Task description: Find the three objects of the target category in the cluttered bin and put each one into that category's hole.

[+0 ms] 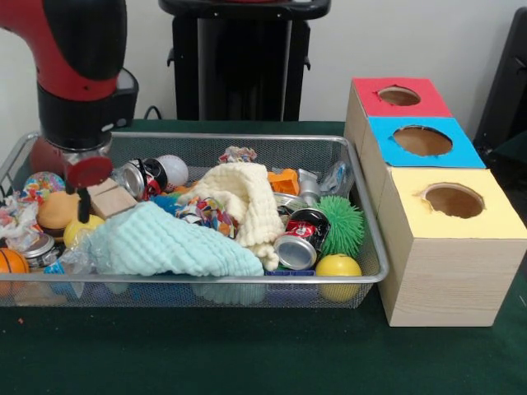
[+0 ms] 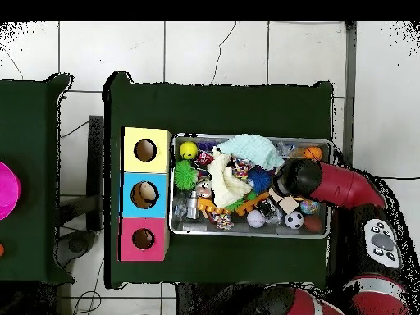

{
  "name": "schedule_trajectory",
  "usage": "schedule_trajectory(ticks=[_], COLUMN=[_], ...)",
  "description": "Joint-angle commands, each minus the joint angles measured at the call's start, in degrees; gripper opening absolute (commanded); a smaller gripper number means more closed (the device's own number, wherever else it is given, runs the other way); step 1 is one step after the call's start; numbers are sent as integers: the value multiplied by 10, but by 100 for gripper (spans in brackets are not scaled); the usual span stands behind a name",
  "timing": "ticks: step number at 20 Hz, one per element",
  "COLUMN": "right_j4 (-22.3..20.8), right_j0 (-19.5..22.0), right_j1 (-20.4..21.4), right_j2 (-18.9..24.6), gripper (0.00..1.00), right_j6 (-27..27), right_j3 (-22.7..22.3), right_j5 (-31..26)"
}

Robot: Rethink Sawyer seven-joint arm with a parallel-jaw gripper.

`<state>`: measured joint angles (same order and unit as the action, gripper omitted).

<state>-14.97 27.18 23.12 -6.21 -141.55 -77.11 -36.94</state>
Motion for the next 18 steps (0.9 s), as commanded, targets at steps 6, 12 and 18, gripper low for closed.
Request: schedule_trajectory(ticks=[6,12,18], right_j4=[15,15,-80], right_j0=[-53,-48,51], right_j1=[-17,21,145], right_j2=[32,30,106], gripper=[100,100,100], right_j6=[-38,-2,293], right_j3=[-57,-69,-127], right_j5=[4,-29,-9])
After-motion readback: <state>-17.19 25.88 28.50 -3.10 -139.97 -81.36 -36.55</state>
